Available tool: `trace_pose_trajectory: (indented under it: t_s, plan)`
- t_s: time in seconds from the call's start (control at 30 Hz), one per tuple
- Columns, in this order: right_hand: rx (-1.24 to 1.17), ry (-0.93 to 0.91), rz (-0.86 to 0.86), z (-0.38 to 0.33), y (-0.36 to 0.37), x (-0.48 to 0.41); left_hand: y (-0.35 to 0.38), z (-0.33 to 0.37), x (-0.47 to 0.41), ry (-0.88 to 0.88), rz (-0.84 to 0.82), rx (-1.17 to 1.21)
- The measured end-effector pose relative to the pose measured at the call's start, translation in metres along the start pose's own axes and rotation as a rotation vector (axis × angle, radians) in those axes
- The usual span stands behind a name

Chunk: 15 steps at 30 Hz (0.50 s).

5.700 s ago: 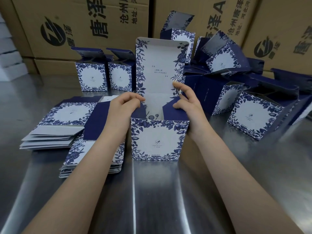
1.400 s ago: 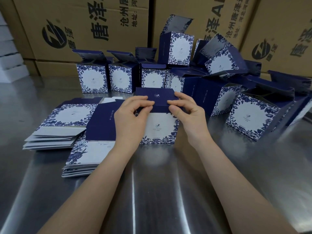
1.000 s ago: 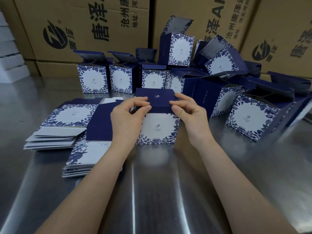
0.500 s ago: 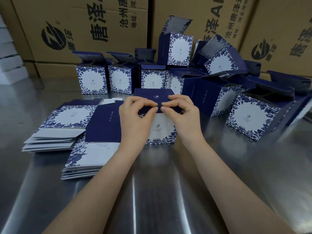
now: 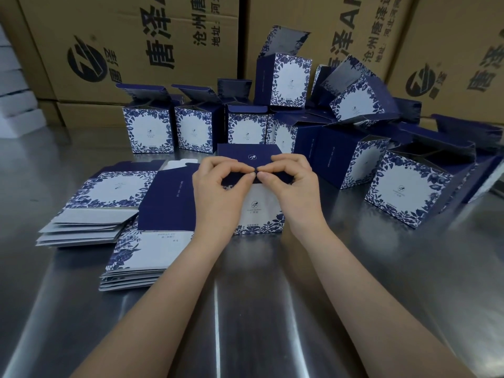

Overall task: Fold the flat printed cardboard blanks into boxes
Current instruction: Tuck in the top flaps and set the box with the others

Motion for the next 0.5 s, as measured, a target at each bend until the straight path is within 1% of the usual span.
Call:
trace_pose_trajectory:
  t_s: [0.2, 0.4, 0.5]
  plan:
    - [-0.04, 0.007, -0.075, 0.006, -0.008, -0.003, -0.007, -0.003, -0.004, -0.008, -0.029, 0.028]
    - [-0.057, -0.012, -0.007, 0.01, -0.008, -0.005, -0.008, -0.005, -0.006, -0.033, 0.015, 0.068]
    - [-0.076, -0.01, -0.053, 0.011, -0.011, -0.007, -0.009, -0.007, -0.008, -0.031, 0.004, 0.079]
Point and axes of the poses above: each hand's wrist, its own x-axis away from the middle knuckle, its own y-axis out of the palm, z = x × y, the point moved 6 cm from there along -x, towards the middle knuckle, and after that the axes turned 4 degrees about z, right-handed, at the moved point
